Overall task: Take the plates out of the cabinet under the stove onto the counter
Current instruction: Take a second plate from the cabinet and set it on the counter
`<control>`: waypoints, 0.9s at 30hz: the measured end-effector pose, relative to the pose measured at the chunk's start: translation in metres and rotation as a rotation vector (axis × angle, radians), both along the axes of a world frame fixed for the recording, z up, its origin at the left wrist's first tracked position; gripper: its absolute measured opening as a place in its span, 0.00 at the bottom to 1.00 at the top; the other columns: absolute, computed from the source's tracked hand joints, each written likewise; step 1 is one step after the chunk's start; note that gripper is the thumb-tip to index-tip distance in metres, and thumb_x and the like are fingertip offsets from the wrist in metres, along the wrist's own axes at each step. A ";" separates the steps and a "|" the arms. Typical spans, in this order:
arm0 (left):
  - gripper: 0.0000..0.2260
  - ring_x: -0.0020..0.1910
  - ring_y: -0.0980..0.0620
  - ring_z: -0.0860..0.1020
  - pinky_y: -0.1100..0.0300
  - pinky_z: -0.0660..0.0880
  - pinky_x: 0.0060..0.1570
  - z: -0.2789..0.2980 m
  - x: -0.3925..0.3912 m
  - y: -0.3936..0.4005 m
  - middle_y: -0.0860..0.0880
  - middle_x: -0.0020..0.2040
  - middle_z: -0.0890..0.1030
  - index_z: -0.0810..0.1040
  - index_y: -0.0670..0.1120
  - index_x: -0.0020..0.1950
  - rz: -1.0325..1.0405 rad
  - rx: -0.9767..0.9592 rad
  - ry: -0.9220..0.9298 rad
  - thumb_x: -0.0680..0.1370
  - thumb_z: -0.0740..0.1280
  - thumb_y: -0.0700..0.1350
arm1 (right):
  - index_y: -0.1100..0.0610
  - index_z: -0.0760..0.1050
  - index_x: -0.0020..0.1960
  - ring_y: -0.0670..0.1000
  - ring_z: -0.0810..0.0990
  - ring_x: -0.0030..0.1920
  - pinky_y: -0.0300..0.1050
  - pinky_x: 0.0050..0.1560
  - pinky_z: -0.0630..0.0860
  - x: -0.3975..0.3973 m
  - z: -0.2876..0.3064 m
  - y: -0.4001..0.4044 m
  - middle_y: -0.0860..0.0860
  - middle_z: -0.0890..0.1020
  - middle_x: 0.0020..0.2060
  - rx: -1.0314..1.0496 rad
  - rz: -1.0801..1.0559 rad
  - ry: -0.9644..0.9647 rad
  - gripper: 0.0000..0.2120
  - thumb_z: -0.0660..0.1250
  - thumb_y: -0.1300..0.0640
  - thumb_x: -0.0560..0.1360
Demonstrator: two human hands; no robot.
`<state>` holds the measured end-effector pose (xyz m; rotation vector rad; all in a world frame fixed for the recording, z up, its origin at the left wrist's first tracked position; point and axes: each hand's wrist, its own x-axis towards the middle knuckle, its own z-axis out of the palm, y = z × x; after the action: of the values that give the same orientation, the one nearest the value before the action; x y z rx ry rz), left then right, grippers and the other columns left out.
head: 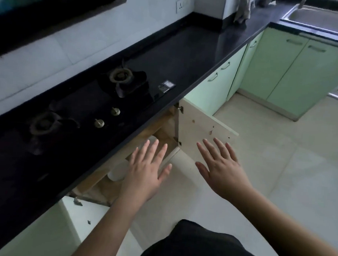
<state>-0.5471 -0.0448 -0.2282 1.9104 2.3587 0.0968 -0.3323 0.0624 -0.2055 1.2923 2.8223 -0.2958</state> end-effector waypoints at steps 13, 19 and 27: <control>0.31 0.79 0.46 0.52 0.47 0.51 0.74 -0.011 -0.045 0.063 0.48 0.81 0.55 0.52 0.52 0.81 0.256 -0.081 0.015 0.81 0.41 0.64 | 0.47 0.48 0.79 0.55 0.47 0.78 0.54 0.76 0.39 -0.086 -0.015 0.120 0.48 0.56 0.78 -0.004 0.256 -0.002 0.31 0.38 0.36 0.80; 0.31 0.80 0.46 0.51 0.45 0.53 0.75 -0.019 -0.033 0.089 0.48 0.81 0.55 0.54 0.51 0.81 0.499 -0.130 0.000 0.81 0.43 0.63 | 0.51 0.55 0.78 0.56 0.53 0.78 0.54 0.76 0.43 -0.120 -0.027 0.177 0.50 0.62 0.77 -0.031 0.498 0.013 0.29 0.46 0.39 0.81; 0.29 0.79 0.44 0.57 0.43 0.60 0.73 -0.007 -0.022 0.108 0.46 0.79 0.61 0.62 0.48 0.79 0.742 -0.078 -0.034 0.81 0.50 0.60 | 0.54 0.59 0.77 0.57 0.56 0.77 0.55 0.76 0.48 -0.163 -0.033 0.220 0.52 0.64 0.76 -0.066 0.715 0.038 0.27 0.51 0.44 0.81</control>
<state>-0.5690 0.0633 -0.2349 0.9052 2.8525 0.0886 -0.4954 0.2824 -0.2389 0.2123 3.0301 -0.3727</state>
